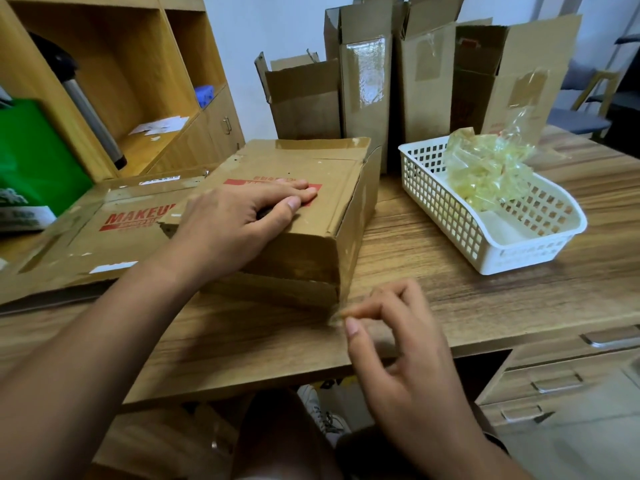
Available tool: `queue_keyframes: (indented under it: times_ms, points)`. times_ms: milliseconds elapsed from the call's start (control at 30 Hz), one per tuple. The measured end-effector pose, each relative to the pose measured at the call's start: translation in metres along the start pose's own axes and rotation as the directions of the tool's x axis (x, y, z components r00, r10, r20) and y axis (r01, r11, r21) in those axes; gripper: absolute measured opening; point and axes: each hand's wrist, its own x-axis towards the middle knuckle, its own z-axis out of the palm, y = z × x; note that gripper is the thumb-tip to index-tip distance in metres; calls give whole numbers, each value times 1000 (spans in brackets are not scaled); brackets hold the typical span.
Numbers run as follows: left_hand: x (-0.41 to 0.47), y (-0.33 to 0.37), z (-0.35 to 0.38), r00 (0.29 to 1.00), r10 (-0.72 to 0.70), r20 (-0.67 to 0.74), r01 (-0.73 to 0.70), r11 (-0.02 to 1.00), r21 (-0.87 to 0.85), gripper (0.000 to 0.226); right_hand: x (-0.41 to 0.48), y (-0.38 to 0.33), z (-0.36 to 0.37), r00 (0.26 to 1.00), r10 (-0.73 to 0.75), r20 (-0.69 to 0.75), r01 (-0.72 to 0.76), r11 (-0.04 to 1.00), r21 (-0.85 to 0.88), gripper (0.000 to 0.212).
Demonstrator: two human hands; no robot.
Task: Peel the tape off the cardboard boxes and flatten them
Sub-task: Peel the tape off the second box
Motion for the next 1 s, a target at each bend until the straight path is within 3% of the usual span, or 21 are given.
queue_keyframes:
  times_ms: [100, 367, 567, 800, 933, 1000]
  points:
    - [0, 2, 0, 1000, -15, -15, 16, 1000, 25, 41, 9, 11, -11, 995, 90, -31, -89, 995, 54, 14]
    - [0, 8, 4, 999, -30, -31, 34, 991, 126, 67, 19, 10, -17, 992, 126, 1, -119, 935, 335, 19]
    - [-2, 19, -4, 977, -61, 204, -6, 949, 314, 99, 19, 7, -17, 985, 169, -27, -144, 905, 399, 21]
    - [-5, 24, 1, 992, -56, 109, 15, 940, 342, 95, 5, 2, -1, 992, 69, -103, -36, 955, 295, 20]
    - [-5, 26, 7, 995, -50, 83, 16, 933, 360, 96, -12, -5, 23, 986, -164, 13, 160, 975, 155, 10]
    - [-5, 27, 8, 995, -60, 81, 26, 930, 366, 97, -13, -8, 28, 991, -125, 41, 116, 977, 181, 8]
